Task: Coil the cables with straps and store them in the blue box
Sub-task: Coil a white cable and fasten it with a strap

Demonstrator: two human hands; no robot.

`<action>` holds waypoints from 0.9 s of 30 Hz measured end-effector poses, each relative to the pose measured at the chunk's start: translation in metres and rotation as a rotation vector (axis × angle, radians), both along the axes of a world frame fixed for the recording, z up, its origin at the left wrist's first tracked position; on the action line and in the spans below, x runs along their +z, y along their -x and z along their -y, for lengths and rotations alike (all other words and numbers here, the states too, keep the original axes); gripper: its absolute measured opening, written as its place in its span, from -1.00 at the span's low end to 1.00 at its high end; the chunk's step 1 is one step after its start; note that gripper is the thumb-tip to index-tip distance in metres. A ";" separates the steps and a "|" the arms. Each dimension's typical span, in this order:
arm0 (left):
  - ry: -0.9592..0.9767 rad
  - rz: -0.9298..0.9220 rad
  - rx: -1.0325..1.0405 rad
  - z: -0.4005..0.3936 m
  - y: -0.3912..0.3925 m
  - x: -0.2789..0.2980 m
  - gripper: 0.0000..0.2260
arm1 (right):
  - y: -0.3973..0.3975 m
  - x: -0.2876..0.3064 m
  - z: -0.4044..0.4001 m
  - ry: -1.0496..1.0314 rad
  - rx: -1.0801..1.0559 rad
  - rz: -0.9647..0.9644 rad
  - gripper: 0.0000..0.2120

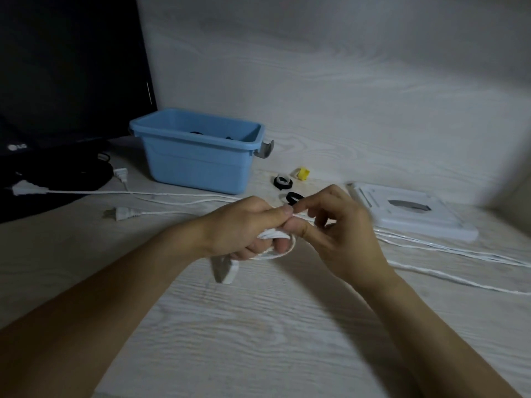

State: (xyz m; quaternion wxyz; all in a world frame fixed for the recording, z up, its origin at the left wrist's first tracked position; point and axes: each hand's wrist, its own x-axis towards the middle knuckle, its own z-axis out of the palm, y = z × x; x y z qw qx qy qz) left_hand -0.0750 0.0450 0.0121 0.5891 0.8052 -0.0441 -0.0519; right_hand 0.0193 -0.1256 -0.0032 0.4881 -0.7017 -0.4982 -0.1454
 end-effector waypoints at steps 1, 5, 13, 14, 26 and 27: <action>0.038 -0.001 0.028 0.000 0.000 0.001 -0.50 | 0.000 -0.001 -0.001 0.023 0.048 -0.029 -0.85; 0.291 0.009 0.099 -0.004 0.000 0.004 -0.59 | -0.003 -0.003 -0.001 0.090 0.046 0.004 -0.77; 1.078 0.196 0.357 -0.029 -0.006 0.020 -0.64 | -0.008 -0.003 0.005 0.083 -0.066 -0.136 -0.80; 1.157 0.230 0.399 -0.034 -0.006 0.022 -0.65 | -0.009 -0.004 0.005 0.117 -0.080 -0.138 -0.81; 1.228 0.336 0.728 -0.031 -0.012 0.024 -0.64 | 0.016 -0.015 -0.007 0.536 0.273 -0.081 -0.72; 1.112 0.331 0.744 -0.026 -0.013 0.022 -0.69 | 0.018 -0.015 -0.008 0.539 0.298 -0.091 -0.69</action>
